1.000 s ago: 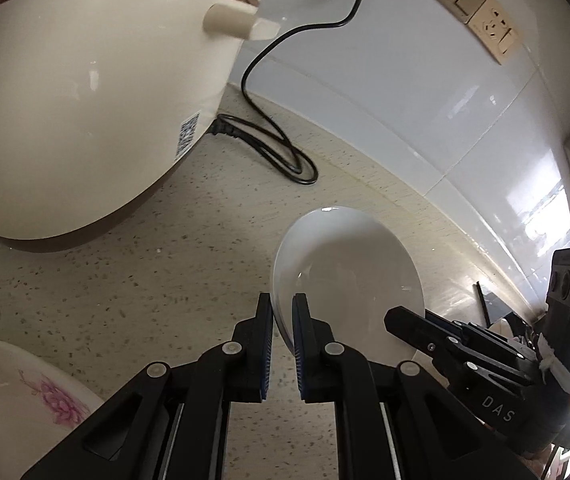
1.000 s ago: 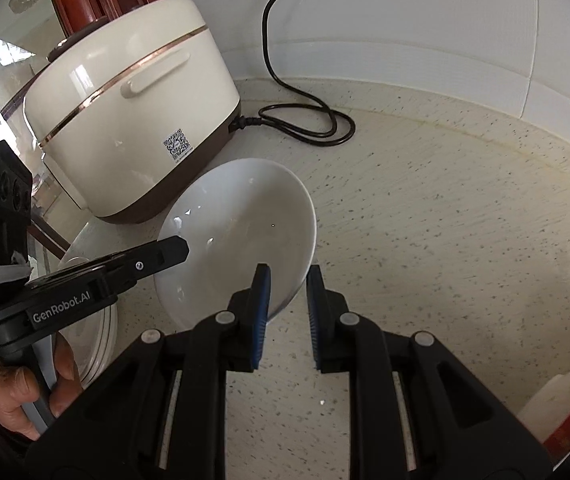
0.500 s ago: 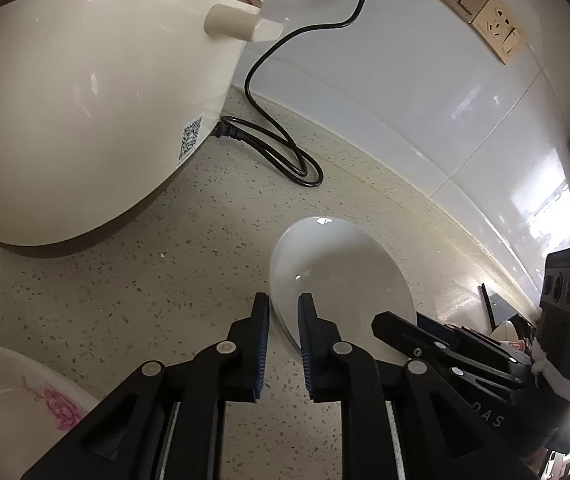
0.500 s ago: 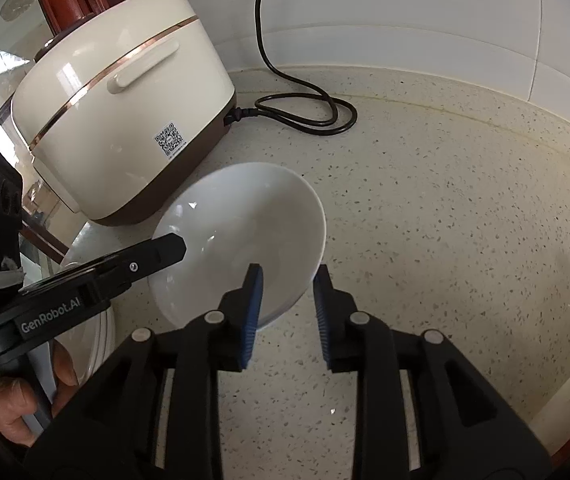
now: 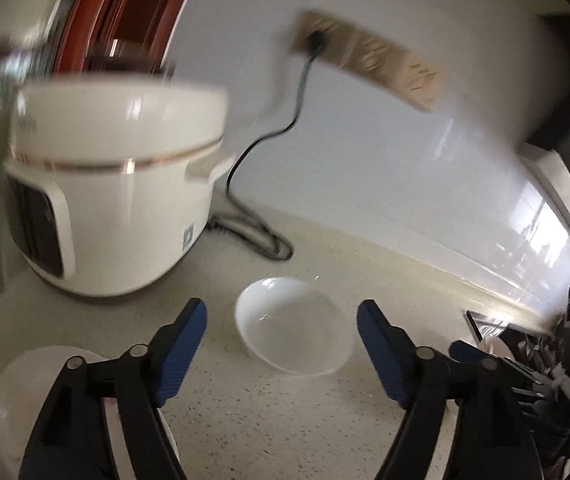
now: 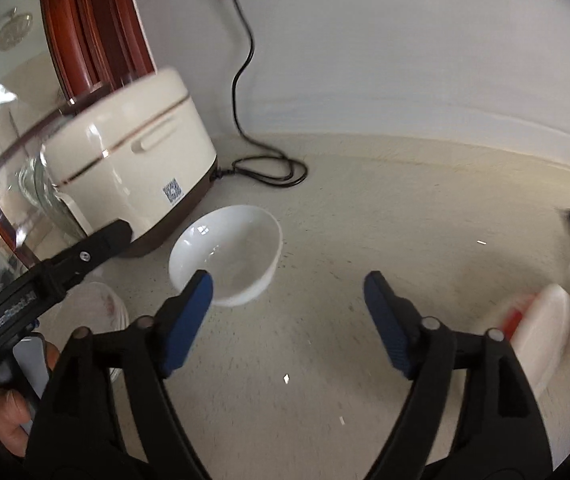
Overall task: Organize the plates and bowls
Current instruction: 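Move both grippers to the red-banded white bowl beside the stove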
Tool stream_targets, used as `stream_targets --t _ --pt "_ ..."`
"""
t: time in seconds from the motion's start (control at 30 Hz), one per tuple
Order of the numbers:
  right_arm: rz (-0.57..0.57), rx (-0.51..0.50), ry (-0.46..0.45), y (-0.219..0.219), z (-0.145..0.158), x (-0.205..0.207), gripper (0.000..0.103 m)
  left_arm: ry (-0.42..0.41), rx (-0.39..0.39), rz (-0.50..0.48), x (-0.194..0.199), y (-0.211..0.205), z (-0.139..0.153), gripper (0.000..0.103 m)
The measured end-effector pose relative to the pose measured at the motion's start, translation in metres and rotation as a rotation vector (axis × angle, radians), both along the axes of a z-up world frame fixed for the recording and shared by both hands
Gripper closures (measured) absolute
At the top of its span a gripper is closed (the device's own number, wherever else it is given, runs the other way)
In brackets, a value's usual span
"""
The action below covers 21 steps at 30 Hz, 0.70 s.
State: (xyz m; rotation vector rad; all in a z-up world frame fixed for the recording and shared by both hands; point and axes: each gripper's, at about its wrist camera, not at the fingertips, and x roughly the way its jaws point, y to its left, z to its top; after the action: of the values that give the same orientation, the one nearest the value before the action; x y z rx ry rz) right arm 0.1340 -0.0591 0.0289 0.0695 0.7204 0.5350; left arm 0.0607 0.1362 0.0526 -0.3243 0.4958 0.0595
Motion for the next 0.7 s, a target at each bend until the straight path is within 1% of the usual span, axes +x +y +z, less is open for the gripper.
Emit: stream_targets --t 0.07,0.13,0.17,0.23,0.27,0.33,0.43,0.53,0.57,0.63,0.7 --pt "-0.026 0.017 -0.008 -0.015 0.003 -0.016 0.021 -0.032 0.042 -0.027 -0.013 -0.018 0.006 0.019" --pt "-0.053 0.033 -0.024 -0.033 0.006 -0.032 0.02 -0.038 0.046 -0.059 -0.02 -0.032 0.007 0.019" --pt "-0.077 0.031 -0.034 -0.044 0.006 -0.043 0.019 -0.03 0.04 -0.086 -0.022 -0.04 0.005 0.019" --pt "-0.11 0.027 -0.044 -0.06 0.004 -0.054 0.019 -0.005 0.021 -0.147 -0.023 -0.057 0.001 0.019" --pt "-0.136 0.03 -0.052 -0.071 0.002 -0.062 0.019 -0.001 0.019 -0.162 -0.025 -0.064 -0.001 0.019" --pt "-0.188 0.044 -0.062 -0.091 -0.002 -0.071 0.019 0.006 0.031 -0.197 -0.026 -0.082 -0.006 0.019" --pt "-0.277 0.083 -0.073 -0.132 -0.011 -0.088 0.019 0.022 0.049 -0.246 -0.026 -0.106 -0.012 0.019" --pt "-0.343 0.114 -0.067 -0.164 -0.024 -0.092 0.019 0.042 0.054 -0.269 -0.02 -0.128 -0.021 0.019" --pt "-0.356 0.121 -0.063 -0.172 -0.027 -0.093 0.019 0.046 0.051 -0.272 -0.023 -0.133 -0.021 0.019" --pt "-0.366 0.14 -0.039 -0.189 -0.037 -0.091 0.019 0.057 0.046 -0.29 -0.016 -0.145 -0.025 0.019" --pt "-0.381 0.14 -0.015 -0.2 -0.044 -0.086 0.019 0.059 0.056 -0.308 -0.011 -0.159 -0.025 0.02"
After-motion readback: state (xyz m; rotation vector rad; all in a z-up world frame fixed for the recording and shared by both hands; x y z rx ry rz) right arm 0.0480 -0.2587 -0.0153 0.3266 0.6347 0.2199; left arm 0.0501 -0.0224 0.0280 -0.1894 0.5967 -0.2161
